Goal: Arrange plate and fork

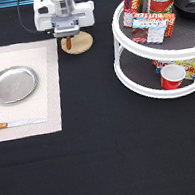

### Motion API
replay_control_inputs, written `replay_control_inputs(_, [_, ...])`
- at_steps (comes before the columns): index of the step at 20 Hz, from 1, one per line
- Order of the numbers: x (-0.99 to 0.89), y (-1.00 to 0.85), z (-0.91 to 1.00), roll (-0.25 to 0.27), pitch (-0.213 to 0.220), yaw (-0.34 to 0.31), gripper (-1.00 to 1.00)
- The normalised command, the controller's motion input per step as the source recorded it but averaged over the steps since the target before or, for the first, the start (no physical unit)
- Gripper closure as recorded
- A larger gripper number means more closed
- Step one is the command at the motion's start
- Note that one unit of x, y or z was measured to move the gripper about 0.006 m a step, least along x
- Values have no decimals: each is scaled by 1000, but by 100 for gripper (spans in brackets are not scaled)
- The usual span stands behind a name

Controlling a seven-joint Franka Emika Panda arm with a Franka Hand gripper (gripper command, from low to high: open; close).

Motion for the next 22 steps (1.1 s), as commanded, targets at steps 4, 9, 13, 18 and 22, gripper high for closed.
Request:
replay_control_inputs(4, [514,-136,246,65,105,-170,100])
replay_control_inputs(9, [347,-296,25,5,42,-177,100])
replay_control_inputs(13, [89,-488,-106,-12,-8,-159,100])
replay_control_inputs(18, [0,-586,-113,0,-23,-142,100])
replay_control_inputs(22, [-10,-636,-13,0,-1,-132,100])
